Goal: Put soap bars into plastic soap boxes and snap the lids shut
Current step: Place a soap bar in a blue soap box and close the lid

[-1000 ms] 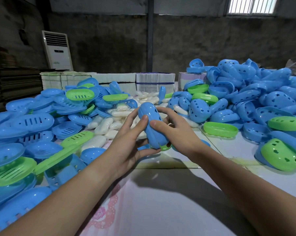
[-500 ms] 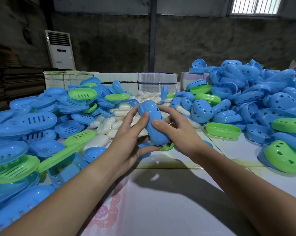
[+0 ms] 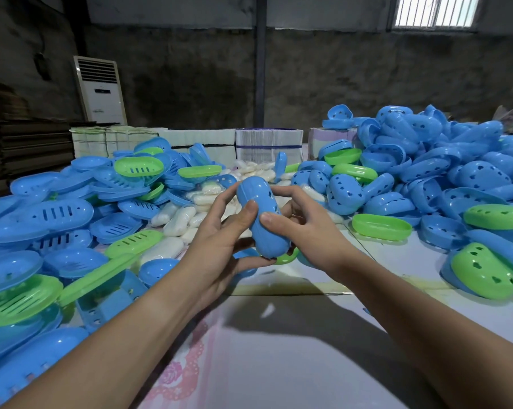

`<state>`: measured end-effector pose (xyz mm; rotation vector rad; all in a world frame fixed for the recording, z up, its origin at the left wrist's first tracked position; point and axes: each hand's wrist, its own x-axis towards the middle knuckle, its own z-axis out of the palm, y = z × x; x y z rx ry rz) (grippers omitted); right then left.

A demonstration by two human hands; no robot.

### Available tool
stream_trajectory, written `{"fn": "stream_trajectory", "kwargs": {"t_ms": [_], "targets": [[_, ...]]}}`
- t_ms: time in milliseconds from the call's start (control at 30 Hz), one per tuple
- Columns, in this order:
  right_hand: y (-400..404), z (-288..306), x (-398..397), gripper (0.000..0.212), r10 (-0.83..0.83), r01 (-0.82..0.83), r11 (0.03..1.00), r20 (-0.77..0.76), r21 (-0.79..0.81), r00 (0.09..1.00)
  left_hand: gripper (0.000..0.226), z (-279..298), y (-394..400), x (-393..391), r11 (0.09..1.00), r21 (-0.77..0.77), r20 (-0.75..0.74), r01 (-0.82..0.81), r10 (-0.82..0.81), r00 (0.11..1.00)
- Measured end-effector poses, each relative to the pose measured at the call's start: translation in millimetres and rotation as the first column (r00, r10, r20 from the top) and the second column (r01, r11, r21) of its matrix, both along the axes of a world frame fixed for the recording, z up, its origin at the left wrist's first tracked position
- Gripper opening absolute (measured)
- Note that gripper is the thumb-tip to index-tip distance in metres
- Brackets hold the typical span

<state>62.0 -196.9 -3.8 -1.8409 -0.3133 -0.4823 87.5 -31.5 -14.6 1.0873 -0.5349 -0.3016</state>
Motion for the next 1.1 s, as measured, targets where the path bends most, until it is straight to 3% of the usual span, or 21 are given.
{"fn": "stream_trajectory", "kwargs": {"t_ms": [400,1100], "targets": [[4.2,-3.6,-0.4,0.068,-0.094,0.094,0.995,0.021,-0.026,0.995,0.063,-3.1,-2.7,-1.5,0.999,-0.034,-0.068,-0.035,0.033,0.997],[0.8,-2.4,-1.4,0.052,0.022,-0.022,1.000,-0.034,-0.004,0.999,0.066,-3.1,-3.1,-1.6,0.998,-0.016,-0.035,-0.064,0.064,0.997]]}}
